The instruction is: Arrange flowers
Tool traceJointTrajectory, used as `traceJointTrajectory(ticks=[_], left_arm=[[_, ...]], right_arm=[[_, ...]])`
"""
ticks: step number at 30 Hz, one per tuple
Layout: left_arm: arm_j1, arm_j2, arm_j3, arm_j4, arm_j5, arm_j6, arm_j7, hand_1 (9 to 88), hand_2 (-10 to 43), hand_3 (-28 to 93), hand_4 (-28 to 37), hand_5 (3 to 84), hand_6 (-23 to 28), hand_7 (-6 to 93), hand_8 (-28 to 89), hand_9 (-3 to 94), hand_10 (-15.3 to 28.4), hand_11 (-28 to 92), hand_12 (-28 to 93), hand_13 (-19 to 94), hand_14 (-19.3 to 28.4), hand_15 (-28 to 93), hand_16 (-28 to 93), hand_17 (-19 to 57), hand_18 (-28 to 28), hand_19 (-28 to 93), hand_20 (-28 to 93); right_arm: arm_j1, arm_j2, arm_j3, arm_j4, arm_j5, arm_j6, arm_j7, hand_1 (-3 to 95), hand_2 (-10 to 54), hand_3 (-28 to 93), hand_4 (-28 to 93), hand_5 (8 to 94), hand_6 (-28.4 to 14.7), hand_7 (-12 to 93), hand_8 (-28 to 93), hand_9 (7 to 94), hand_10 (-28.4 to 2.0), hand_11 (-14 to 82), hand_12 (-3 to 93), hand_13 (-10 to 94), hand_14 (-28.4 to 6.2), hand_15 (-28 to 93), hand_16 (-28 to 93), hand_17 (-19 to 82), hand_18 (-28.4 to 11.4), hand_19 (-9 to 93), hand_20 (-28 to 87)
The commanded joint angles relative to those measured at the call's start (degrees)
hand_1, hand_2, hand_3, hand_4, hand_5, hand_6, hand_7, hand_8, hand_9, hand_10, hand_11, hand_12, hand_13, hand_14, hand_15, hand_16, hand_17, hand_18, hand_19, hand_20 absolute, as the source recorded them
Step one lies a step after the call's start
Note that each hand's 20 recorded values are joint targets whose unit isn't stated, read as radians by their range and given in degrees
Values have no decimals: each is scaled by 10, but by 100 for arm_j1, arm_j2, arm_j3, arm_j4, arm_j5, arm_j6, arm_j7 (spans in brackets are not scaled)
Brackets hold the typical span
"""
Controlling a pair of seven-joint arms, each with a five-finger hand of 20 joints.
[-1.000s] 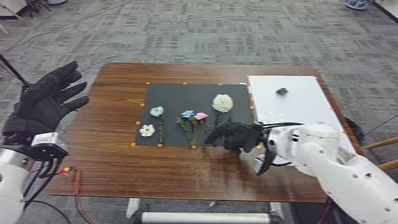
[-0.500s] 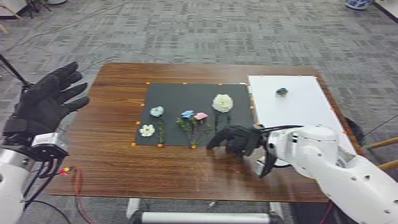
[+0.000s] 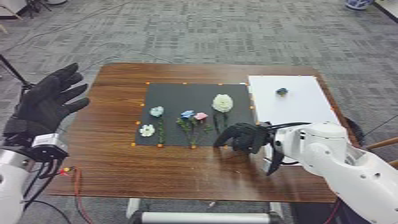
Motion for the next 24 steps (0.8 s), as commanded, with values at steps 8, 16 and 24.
traceJointTrajectory(ticks=[8,16,24], left_arm=[[88,-75,-27,-47,-29,16,-8,244,-34,660,-283,202,4,192,-96,155,91,174,206,54,123,417,-43,-119,207,388,90],[96,-87,-16,-61,-22,16,21,240,-37,668,-283,202,3,195,-99,154,89,177,204,53,123,419,-46,-120,207,388,89],[176,-124,-61,-98,-21,66,46,238,-37,673,-283,197,-2,193,-98,154,85,167,201,56,117,405,-42,-117,203,380,89]], right_arm=[[-24,-312,567,116,1134,-149,-1252,208,124,862,-194,434,7,135,-123,791,-127,537,289,750,-103,800,360,445,-238,932,609],[735,335,200,69,-222,1968,363,199,99,808,-255,434,-3,136,-109,705,-127,340,232,674,-118,774,327,372,-229,922,494],[2520,816,-2205,971,-1016,4011,2705,222,-34,838,-281,358,-19,147,-109,422,-131,116,157,599,-108,770,294,333,-207,871,454]])
